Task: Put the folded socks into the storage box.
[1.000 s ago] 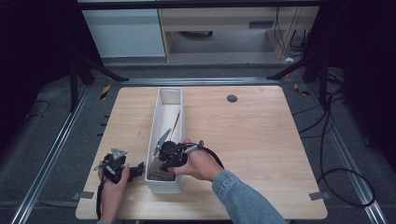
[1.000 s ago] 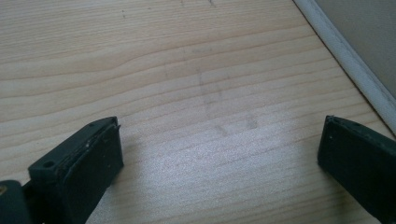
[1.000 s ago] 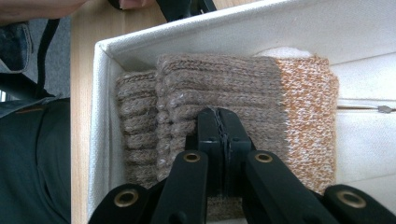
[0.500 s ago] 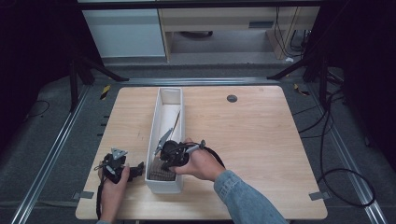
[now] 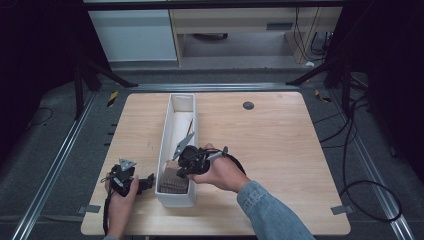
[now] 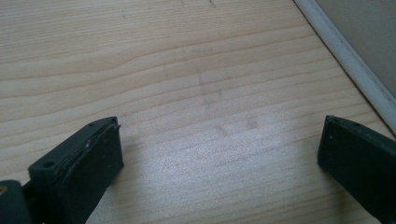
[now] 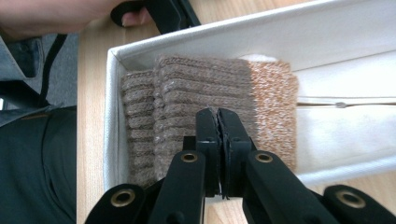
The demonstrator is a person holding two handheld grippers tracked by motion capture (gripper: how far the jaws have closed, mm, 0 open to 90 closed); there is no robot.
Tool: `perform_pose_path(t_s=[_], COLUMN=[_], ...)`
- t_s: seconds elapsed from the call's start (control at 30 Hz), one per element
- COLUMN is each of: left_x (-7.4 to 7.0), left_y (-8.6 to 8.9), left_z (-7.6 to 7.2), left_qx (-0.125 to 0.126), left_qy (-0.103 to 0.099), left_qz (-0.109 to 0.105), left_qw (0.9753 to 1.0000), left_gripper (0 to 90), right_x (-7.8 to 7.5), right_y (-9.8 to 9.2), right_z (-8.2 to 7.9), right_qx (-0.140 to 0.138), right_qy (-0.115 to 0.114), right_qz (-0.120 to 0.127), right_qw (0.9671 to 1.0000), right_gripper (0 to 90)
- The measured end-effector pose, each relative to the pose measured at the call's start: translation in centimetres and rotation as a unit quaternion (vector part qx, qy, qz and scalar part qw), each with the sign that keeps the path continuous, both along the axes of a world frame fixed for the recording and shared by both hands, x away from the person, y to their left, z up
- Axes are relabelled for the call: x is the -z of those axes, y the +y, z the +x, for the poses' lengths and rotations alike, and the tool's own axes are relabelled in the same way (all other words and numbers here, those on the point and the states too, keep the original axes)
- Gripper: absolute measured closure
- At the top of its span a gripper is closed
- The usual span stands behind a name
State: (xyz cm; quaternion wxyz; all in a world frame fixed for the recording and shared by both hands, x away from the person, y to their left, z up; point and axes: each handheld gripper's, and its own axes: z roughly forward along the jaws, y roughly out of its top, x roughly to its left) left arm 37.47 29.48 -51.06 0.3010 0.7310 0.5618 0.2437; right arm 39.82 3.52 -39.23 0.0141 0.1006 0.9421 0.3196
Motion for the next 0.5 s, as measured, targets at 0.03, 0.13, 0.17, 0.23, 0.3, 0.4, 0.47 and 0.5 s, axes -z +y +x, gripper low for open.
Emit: perform_pose_path(t_s=[0.03,0.13,0.17,0.23,0.3,0.4,0.47,0.5], left_x=[0.0,0.0,0.0,0.0,0.0,0.0,0.0,0.0], left_y=[0.0,0.0,0.0,0.0,0.0,0.0,0.0,0.0], left_z=[0.0,0.0,0.0,0.0,0.0,0.0,0.0,0.0], left_qx=[0.000,0.000,0.000,0.000,0.000,0.000,0.000,0.000], left_qy=[0.000,0.000,0.000,0.000,0.000,0.000,0.000,0.000], left_qz=[0.000,0.000,0.000,0.000,0.000,0.000,0.000,0.000], left_qw=[1.0000,1.0000,1.0000,1.0000,1.0000,1.0000,1.0000,1.0000], left_gripper=[0.0,0.0,0.0,0.0,0.0,0.0,0.0,0.0], right_x=[-0.2,-0.7,-0.8,-1.1,-1.3,-1.7,-1.9,-2.0], right_y=[-0.2,-0.8,-1.0,-1.4,-1.7,-2.2,-2.5,-2.7], right_z=[0.0,0.1,0.1,0.2,0.3,0.5,0.6,0.6], right_qx=[0.003,0.007,0.011,0.016,0.022,0.029,0.032,0.036], right_qy=[-0.001,-0.008,-0.009,-0.014,-0.018,-0.023,-0.028,-0.027], right_qz=[0.003,0.009,0.012,0.015,0.019,0.022,0.024,0.026], right_qw=[1.0000,0.9999,0.9998,0.9996,0.9994,0.9991,0.9988,0.9987], right_gripper=[87.8,87.8,87.7,87.5,86.9,86.8,86.7,86.5])
